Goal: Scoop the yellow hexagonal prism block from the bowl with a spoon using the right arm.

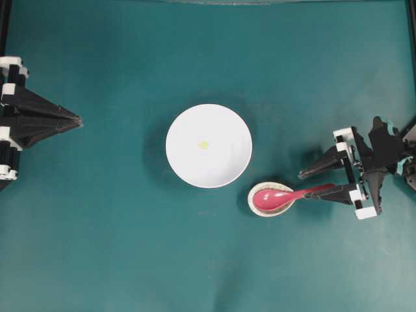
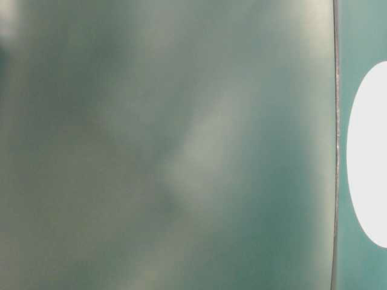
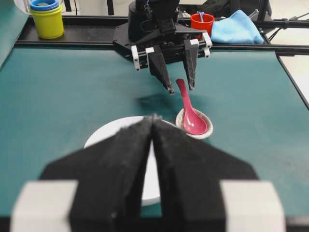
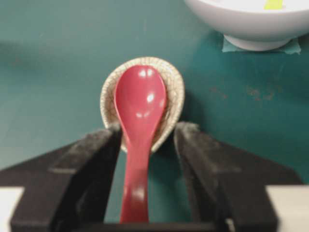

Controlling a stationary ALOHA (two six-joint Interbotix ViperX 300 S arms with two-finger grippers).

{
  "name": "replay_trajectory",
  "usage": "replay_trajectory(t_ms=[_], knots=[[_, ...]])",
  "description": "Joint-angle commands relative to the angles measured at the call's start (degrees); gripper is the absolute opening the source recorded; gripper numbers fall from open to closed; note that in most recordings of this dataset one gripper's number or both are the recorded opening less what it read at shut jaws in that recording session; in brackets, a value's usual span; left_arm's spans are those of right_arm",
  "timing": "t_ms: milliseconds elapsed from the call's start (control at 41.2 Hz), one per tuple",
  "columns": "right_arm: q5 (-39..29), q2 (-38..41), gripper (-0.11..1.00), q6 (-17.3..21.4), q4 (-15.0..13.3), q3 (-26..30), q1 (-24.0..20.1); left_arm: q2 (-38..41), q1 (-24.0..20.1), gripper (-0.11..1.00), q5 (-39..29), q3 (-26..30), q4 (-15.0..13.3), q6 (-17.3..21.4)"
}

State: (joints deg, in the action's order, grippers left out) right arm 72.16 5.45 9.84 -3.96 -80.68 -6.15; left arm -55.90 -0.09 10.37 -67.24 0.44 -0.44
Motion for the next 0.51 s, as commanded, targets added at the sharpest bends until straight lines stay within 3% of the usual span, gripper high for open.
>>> replay_trajectory(t_ms=[0,243,486], knots=[[2.2,0.6,0.54,-0.6,2.2,0.2,-1.8,0.4,0.0,0.09,0.4,1.5,0.2,0.0],[4.7,3.7,0.54,-2.2,8.3,0.7,-6.5,0.4,0.0,0.09,0.1,1.5,0.2,-0.1],[4.7,4.8,0.54,-2.2,9.3,1.0,-8.2,0.3,0.0,0.09,-0.2,1.5,0.2,-0.1]])
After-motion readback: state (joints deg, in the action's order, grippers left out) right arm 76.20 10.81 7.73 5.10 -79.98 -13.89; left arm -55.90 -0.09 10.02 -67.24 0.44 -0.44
